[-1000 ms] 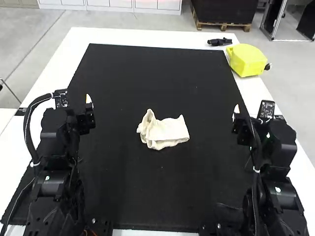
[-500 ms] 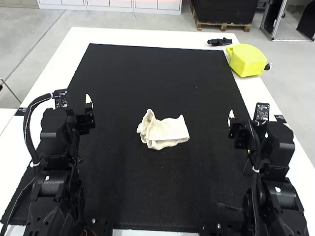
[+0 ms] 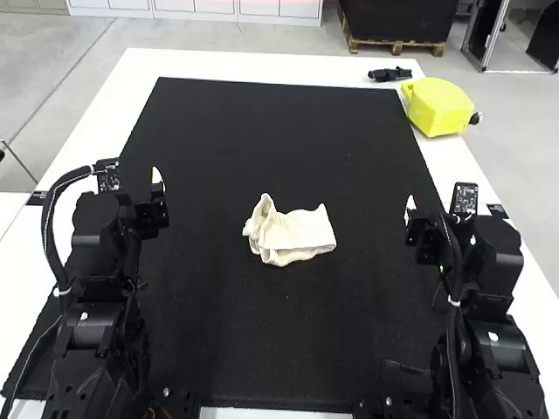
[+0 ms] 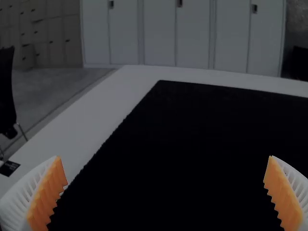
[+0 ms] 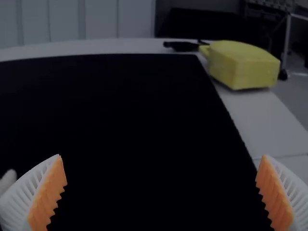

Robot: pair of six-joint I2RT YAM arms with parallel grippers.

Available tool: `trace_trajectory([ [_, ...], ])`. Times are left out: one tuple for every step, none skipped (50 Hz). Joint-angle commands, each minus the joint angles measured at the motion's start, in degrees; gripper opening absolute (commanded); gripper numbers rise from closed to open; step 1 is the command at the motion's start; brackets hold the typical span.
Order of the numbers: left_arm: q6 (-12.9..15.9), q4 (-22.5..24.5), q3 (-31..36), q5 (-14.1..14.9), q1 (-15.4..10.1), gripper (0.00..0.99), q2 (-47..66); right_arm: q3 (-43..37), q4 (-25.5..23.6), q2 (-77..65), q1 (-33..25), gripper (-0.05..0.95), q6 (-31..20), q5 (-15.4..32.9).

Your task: Fold the towel.

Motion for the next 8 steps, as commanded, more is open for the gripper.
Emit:
trace_trajectory([
  [-0.4,0.3,-0.3,0.8,0.4,0.964,-0.7,-0.3,-0.1,-0.6,-0.7,0.91,-0.4,-0.8],
  [-0.4,0.3,-0.3,0.8,0.4,0.964,-0.7,-0.4,-0.1,-0.6,-0.7,0.91,-0.4,-0.8],
  [-0.4,0.3,-0.3,0.8,0.4,0.964,-0.7,-0.4,-0.1,-0.6,-0.7,0.91,-0.4,-0.8],
  [-0.4,0.3,-0.3,0.8,0.4,0.964,-0.7,-0.3,-0.1,-0.6,-0.7,0.91,-0.4,-0.7],
  [-0.4,0.3,-0.3,0.8,0.4,0.964,-0.7,-0.4,-0.1,-0.6,-0.7,0.91,-0.4,-0.8],
  [-0.4,0.3,-0.3,0.8,0.4,0.964,-0.6,-0.4,-0.1,-0.6,-0.7,0.91,-0.4,-0.8],
  [-0.4,0.3,-0.3,0.8,0.4,0.964,-0.7,-0.4,-0.1,-0.6,-0.7,0.91,-0.4,-0.8],
  [-0.4,0.3,-0.3,0.8,0.3,0.964,-0.7,-0.4,-0.1,-0.6,-0.7,0.91,-0.4,-0.8],
])
